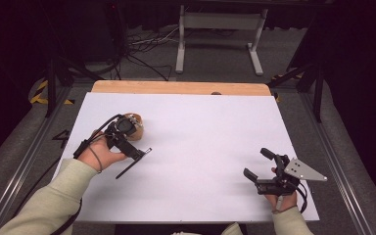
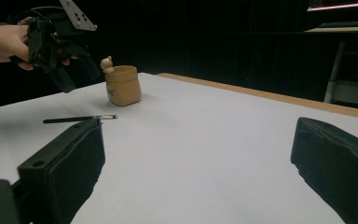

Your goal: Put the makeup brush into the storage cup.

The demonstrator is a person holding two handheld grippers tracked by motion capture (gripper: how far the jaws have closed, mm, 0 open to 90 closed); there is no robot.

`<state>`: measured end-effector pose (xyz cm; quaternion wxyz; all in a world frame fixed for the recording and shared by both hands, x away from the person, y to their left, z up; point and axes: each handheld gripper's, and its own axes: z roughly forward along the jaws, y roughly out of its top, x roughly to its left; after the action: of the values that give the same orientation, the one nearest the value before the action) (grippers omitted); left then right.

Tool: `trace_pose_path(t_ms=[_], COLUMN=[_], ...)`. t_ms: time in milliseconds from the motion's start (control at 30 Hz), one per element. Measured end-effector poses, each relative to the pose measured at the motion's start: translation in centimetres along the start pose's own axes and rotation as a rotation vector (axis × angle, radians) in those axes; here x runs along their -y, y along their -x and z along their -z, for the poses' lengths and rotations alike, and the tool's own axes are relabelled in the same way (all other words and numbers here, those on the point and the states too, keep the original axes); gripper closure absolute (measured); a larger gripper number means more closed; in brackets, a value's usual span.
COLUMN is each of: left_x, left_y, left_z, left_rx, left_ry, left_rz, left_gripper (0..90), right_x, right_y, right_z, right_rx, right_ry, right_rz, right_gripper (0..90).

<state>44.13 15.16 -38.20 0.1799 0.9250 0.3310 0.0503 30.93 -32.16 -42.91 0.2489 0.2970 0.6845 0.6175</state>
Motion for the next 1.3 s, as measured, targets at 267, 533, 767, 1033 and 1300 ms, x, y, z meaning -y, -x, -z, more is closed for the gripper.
trace_pose_path(t_ms=[267, 533, 767, 1033, 1300], left_x=[-0.1, 0.0, 0.1, 0.4, 0.5], left_y=[-0.1, 0.0, 0.1, 0.0, 0.1], left_z=[-1.3, -2.2, -2.9, -3.6, -4.3], left_rx=[0.012, 0.013, 0.019, 0.027, 0.024], left_ry=[-0.039, -0.068, -0.086, -0.109, -0.140], left_rz=[0.005, 0.005, -0.004, -0.006, -0.012], left_gripper=[2.3, 3.0, 6.1, 7.7, 9.0], right_x=[0.0, 0.0, 0.0, 0.0, 0.0], right_y=[0.1, 0.1, 0.0, 0.0, 0.0], right_z=[0.0, 0.0, 0.1, 0.0, 0.0], right_rx=[-0.008, -0.007, -0.007, -0.010, -0.009], right_ry=[0.004, 0.002, 0.001, 0.000, -0.002], right_rz=[-0.012, -0.011, -0.008, -0.010, -0.012], right_gripper=[3.1, 3.2, 3.2, 3.2, 3.2])
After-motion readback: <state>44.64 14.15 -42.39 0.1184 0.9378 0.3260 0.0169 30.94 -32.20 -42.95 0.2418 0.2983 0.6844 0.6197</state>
